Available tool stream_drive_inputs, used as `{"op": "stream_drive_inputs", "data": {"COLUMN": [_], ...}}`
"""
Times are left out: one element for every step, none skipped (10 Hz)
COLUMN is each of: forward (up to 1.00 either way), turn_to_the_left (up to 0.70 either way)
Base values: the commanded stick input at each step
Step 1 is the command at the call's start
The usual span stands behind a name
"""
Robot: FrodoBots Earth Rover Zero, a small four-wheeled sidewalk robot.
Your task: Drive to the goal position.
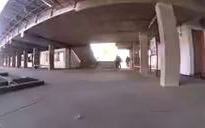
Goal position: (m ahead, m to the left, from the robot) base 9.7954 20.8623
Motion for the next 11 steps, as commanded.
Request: {"op": "stream_drive_inputs", "data": {"forward": [0.98, 0.98, 0.98, 0.98, 0.98, 0.98, 0.98, 0.98, 0.98, 0.98, 0.98], "turn_to_the_left": [0.01, 0.01, 0.01, 0.02, 0.21, 0.39, 0.40, 0.40, 0.40, 0.40, 0.40]}}
